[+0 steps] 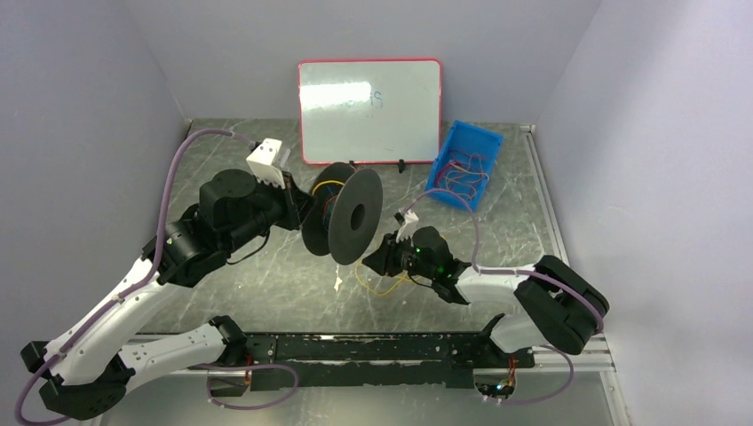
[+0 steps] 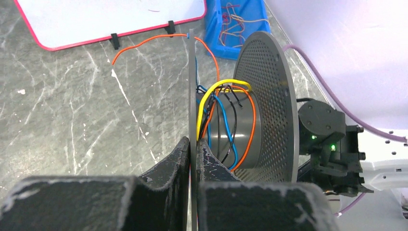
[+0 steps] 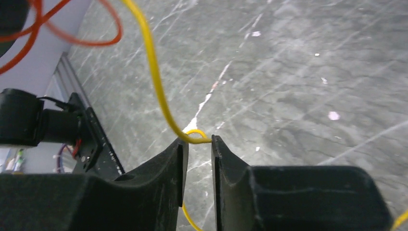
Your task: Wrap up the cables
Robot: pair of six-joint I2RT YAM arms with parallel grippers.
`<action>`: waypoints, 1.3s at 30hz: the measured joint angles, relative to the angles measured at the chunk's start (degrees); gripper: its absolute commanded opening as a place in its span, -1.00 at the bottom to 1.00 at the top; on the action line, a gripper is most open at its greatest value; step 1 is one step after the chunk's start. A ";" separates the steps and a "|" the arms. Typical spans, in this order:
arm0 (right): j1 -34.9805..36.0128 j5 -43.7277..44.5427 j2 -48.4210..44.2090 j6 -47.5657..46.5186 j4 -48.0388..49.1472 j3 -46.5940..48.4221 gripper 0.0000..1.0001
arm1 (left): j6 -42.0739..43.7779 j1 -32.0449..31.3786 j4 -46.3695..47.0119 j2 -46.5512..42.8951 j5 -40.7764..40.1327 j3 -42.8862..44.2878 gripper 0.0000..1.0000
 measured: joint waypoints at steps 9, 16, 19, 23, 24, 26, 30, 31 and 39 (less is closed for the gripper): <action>1.68 -0.90 1.29 1.86 6.62 -2.97 -0.15 | -0.48 0.00 0.76 -0.31 -2.03 0.00 -0.86; 2.54 -0.70 0.24 1.09 6.43 -5.25 -0.12 | -0.46 0.00 0.76 -0.55 -3.19 0.02 -0.86; 3.04 -0.70 -0.11 0.63 6.47 -6.60 -0.10 | -0.46 0.00 0.76 -0.70 -3.56 0.02 -0.86; 3.93 -0.61 -0.13 -0.13 6.16 -8.17 -0.08 | -0.46 0.00 0.79 -0.79 -4.04 0.02 -0.86; 4.22 -0.55 -0.11 -0.39 6.10 -8.44 -0.08 | -0.46 0.00 0.81 -0.79 -4.13 0.02 -0.86; 4.74 -0.46 0.20 -0.94 6.19 -8.81 -0.07 | -0.48 0.00 0.87 -0.79 -4.17 0.02 -0.86; 5.53 -0.46 1.75 -1.66 6.60 -8.96 -0.07 | -0.48 0.00 0.96 -0.83 -4.17 0.13 -0.86; 5.88 -0.44 2.27 -1.86 6.71 -8.96 -0.07 | -0.50 0.00 0.96 -0.85 -4.17 0.24 -0.86; 9.46 -0.39 5.64 -3.13 8.63 -8.11 -0.57 | -0.92 0.00 1.09 -1.11 -5.03 0.87 -0.86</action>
